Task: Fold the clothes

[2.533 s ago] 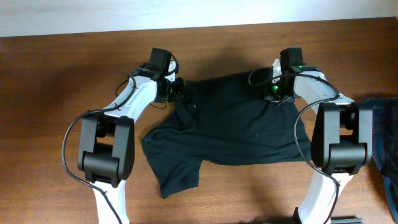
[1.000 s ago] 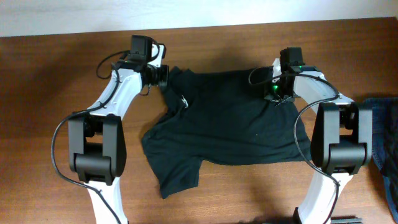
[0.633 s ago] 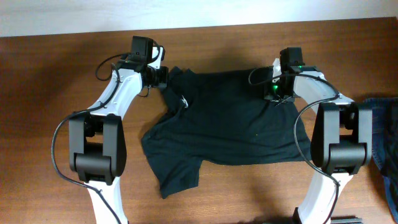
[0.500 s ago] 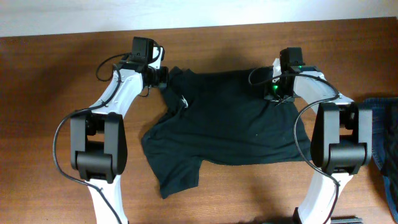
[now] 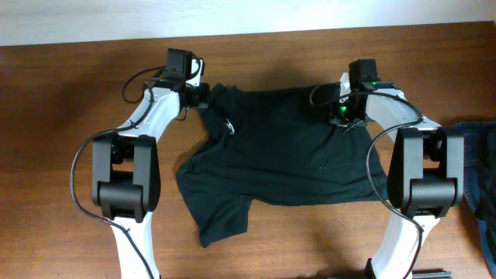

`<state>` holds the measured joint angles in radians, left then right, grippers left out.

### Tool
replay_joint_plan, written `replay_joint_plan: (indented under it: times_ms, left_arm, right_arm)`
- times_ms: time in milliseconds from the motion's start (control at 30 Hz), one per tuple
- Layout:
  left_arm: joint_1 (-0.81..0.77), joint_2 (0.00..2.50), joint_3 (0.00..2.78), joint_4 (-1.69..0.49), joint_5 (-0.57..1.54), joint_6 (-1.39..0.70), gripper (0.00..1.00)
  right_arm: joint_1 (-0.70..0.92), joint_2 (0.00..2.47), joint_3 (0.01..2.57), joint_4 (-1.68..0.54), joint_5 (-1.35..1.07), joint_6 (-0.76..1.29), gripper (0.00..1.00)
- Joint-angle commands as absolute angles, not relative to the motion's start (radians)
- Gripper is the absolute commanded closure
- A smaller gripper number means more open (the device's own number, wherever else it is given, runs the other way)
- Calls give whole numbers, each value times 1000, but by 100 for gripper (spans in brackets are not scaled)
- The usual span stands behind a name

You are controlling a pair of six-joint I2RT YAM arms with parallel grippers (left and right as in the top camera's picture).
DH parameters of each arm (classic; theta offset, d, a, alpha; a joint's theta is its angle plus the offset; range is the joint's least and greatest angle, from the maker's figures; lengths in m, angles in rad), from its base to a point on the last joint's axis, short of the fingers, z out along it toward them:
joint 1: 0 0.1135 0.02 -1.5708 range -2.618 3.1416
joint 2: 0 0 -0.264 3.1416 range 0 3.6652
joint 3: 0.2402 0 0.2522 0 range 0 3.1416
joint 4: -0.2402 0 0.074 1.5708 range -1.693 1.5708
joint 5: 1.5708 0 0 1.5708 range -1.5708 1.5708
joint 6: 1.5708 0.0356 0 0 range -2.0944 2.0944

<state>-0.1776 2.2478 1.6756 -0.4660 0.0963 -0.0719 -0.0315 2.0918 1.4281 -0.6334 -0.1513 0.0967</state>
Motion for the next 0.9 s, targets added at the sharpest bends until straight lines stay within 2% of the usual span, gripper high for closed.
replay_joint_plan:
  times_ms: [0,367,767,800,833,867]
  left_arm:
    - [-148,2259,1688,-460,89,-73,98]
    - [-105,2259,1733,-413,89,-39,100]
    - [-102,2263,1775,-191,89,6,100]
    - [-102,2263,1775,-173,89,18,97]
    - [-102,2263,1775,-159,88,30,86]
    - [-102,2263,1775,-150,88,39,68]
  right_arm:
    - [-27,2101,1408,-630,-120,94,65]
    - [-26,2101,1408,-628,-120,94,65]
    - [-27,2101,1408,-628,-120,94,65]
    - [-27,2101,1408,-628,-120,94,65]
    - [-27,2101,1408,-628,-120,94,65]
    - [-27,2101,1408,-628,-120,94,65]
